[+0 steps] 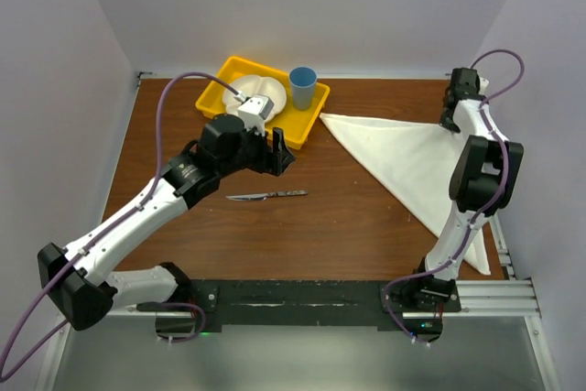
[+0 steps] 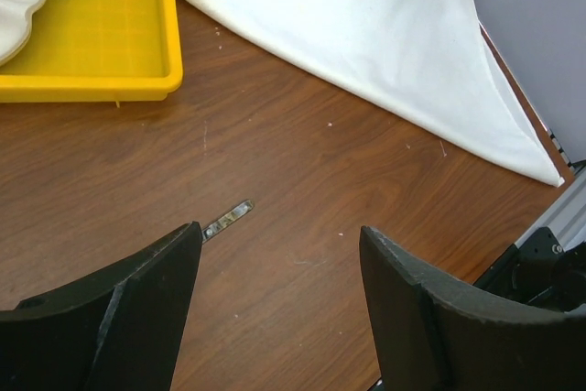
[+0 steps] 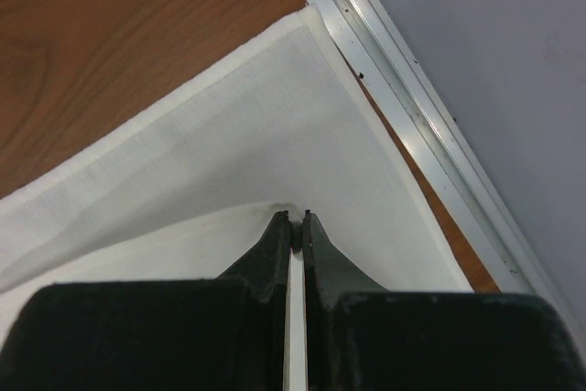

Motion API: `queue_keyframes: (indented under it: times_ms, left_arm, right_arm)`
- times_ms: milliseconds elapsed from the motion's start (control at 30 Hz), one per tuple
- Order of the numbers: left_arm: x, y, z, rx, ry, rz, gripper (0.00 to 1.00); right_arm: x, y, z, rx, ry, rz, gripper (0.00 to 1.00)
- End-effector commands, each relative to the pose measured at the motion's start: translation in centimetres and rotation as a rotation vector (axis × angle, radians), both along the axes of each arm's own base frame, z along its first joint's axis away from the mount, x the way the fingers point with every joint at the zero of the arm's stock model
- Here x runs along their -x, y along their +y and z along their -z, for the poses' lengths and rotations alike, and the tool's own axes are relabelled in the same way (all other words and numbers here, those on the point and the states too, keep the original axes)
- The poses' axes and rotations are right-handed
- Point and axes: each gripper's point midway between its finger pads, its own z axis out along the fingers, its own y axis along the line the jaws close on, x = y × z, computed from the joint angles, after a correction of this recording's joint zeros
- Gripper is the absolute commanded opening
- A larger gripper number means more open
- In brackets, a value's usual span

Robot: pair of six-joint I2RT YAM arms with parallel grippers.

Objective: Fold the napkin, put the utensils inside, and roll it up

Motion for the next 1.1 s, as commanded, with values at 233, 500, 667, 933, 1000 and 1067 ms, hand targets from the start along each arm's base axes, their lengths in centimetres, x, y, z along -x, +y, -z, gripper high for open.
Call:
queue_keyframes:
  times_ms: [233,500,667,933,1000,1067]
  left_arm:
    - [-0.9,-1.5,-2.5,0.058,-0.053,0.032,0.74]
    - [-0.9,-2.1,-2.0,0.07,-0.027,0.046,0.74]
    - [-0.9,-2.6,-1.9,0.086,-0.011,0.055,0.74]
    - [-1.2,-3.2,-2.0,0.082,-0.004,0.073,0.73]
    - [-1.4,-3.4,-2.1,0.09,-0.005,0.074,0.73]
    - [-1.4,-3.5,-2.0,0.095,0.0,0.079,0.73]
  right_arm:
    - [-2.5,-1.0,0.4,-0.017,-0.048,-0.005,0.0]
    - [-1.7,-2.6,0.7,-0.009,-0.06,0.036,0.0]
    - [-2.1,-2.9,0.9,-0.002,-0.058,0.037,0.0]
    - [-2.6,-4.4,0.0,0.003,-0.086,0.053,0.0]
    - [-3.1,-4.6,-0.1,-0.003,-0.098,0.048,0.0]
    - [-3.3,-4.6,-0.2,-0.007,-0.102,0.042,0.0]
